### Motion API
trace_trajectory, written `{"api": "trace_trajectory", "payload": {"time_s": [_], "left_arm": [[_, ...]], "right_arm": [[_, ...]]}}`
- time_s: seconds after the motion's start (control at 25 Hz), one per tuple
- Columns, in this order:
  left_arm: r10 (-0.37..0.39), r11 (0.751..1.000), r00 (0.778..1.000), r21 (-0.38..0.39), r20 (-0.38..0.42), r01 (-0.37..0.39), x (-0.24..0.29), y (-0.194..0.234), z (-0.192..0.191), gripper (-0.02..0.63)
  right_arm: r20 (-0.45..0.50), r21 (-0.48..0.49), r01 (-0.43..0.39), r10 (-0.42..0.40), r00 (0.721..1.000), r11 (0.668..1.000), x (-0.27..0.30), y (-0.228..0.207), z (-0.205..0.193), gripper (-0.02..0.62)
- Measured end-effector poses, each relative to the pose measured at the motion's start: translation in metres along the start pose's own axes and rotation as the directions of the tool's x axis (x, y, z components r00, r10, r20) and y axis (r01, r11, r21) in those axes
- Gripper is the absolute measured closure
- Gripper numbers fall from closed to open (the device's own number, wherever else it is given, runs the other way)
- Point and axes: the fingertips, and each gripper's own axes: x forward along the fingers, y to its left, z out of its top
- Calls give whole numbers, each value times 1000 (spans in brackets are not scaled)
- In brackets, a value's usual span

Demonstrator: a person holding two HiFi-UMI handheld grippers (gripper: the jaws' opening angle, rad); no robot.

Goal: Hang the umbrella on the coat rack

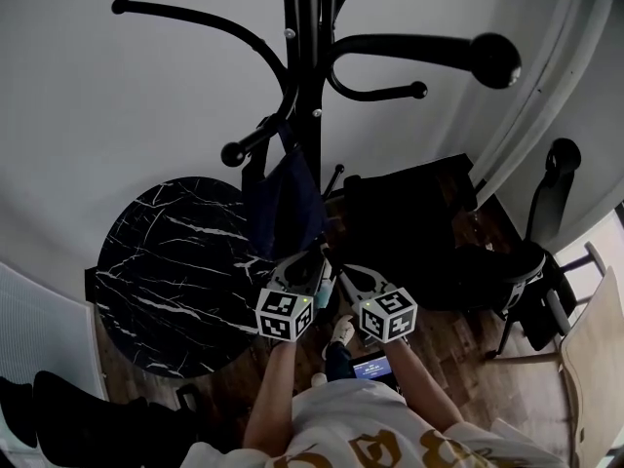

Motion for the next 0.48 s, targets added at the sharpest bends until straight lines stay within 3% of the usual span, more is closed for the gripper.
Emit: {"api": "trace_trajectory", "payload": {"time_s": [0.28, 0.48], "left_arm": [[-38, 999, 999, 30, -25, 39, 14, -6, 1, 538], [-25, 999, 999, 45, -29, 27, 16, -1, 0, 542]], "right_arm": [[-8, 10, 2, -2, 1000, 1000, 8, -5, -2, 583], [-15, 20, 8, -8, 1000, 1000, 10, -9, -6, 583]]}}
